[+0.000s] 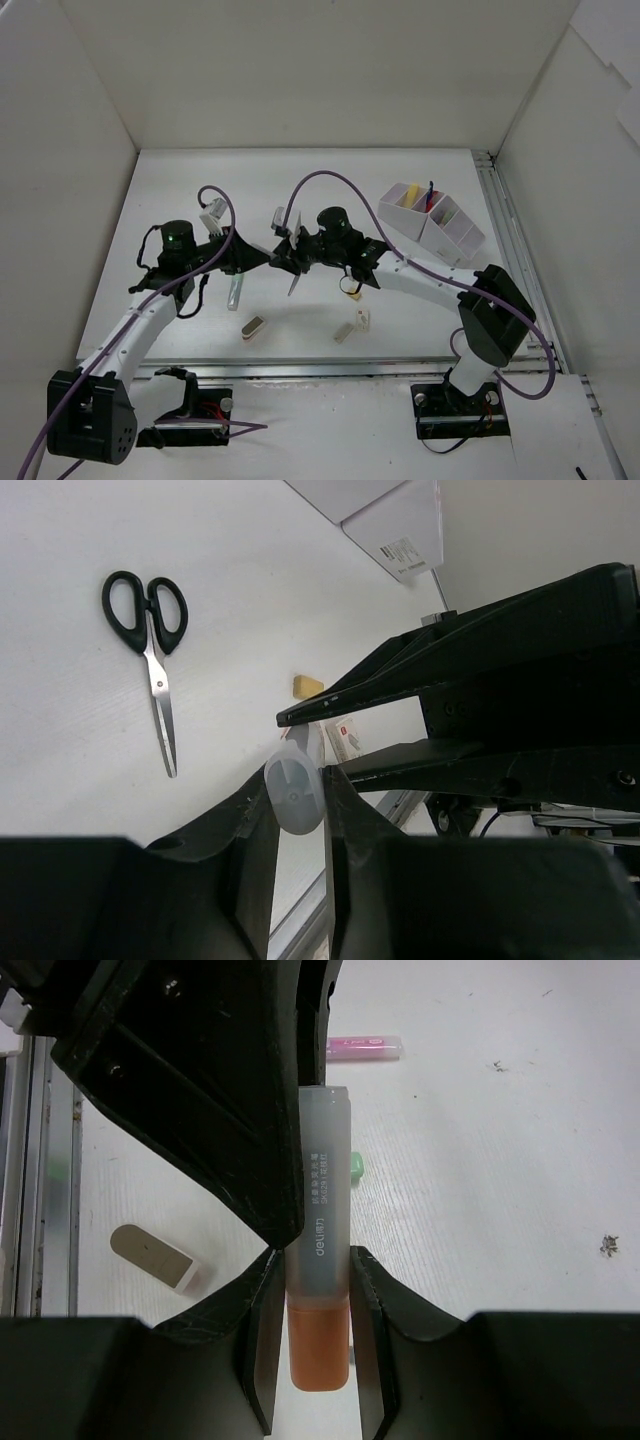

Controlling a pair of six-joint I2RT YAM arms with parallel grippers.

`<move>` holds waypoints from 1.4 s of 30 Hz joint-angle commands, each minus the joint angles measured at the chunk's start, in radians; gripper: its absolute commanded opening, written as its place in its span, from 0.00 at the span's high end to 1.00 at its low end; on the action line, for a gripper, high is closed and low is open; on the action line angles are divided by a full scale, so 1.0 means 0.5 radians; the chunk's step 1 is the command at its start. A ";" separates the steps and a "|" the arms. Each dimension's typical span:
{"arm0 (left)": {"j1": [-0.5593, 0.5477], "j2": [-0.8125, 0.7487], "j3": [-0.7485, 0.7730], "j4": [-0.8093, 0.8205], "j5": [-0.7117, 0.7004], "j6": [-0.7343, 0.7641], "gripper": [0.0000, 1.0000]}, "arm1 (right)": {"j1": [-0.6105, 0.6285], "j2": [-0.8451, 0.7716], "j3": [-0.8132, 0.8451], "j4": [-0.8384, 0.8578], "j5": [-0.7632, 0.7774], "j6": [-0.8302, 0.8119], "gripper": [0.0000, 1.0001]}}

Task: Sort the stationery into containers
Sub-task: Place the stationery in the storage box.

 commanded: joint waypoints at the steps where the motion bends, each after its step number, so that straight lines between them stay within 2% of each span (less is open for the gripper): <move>1: -0.001 -0.105 0.018 0.142 -0.027 0.003 1.00 | 0.017 -0.130 0.072 0.187 0.084 0.066 0.83; 3: -0.001 -0.141 0.006 0.142 -0.073 -0.018 1.00 | 0.008 -0.124 0.088 0.187 0.114 0.106 0.79; 4: -0.001 -0.157 0.003 0.142 -0.079 -0.024 1.00 | 0.014 -0.127 0.091 0.187 0.127 0.118 0.69; 6: -0.001 -0.187 0.009 0.142 -0.119 -0.040 1.00 | 0.011 -0.133 0.091 0.190 0.148 0.140 0.65; 7: -0.001 -0.197 0.009 0.142 -0.125 -0.046 1.00 | 0.011 -0.142 0.088 0.187 0.148 0.146 0.55; 12: -0.001 -0.224 0.080 0.148 -0.110 0.000 1.00 | -0.007 -0.201 0.011 0.190 0.023 0.143 0.33; 13: -0.001 -0.218 0.098 0.151 -0.067 0.015 1.00 | -0.019 -0.204 -0.013 0.190 -0.020 0.152 0.27; 17: -0.001 -0.203 0.156 0.078 -0.018 0.110 1.00 | -0.108 -0.234 -0.072 0.190 -0.201 0.192 0.21; 22: -0.001 -0.227 0.160 0.099 -0.006 0.132 1.00 | -0.145 -0.244 -0.109 0.184 -0.254 0.155 0.17; 27: -0.001 -0.246 0.163 0.124 0.022 0.126 1.00 | -0.148 -0.192 -0.081 0.181 -0.352 0.124 0.18; 30: -0.001 -0.246 0.153 0.142 0.047 0.114 1.00 | -0.148 -0.161 -0.038 0.184 -0.388 0.106 0.24; 33: -0.001 -0.249 0.135 0.170 0.080 0.080 1.00 | -0.148 -0.100 0.026 0.184 -0.425 0.097 0.24; 35: -0.001 -0.267 0.123 0.185 0.080 0.071 1.00 | -0.139 -0.072 0.066 0.184 -0.447 0.100 0.30; 39: -0.001 -0.295 0.120 0.167 0.044 0.077 1.00 | -0.145 -0.035 0.097 0.184 -0.484 0.106 0.68; 42: -0.001 -0.270 0.126 0.158 0.040 0.071 1.00 | -0.142 -0.044 0.100 0.187 -0.520 0.060 0.82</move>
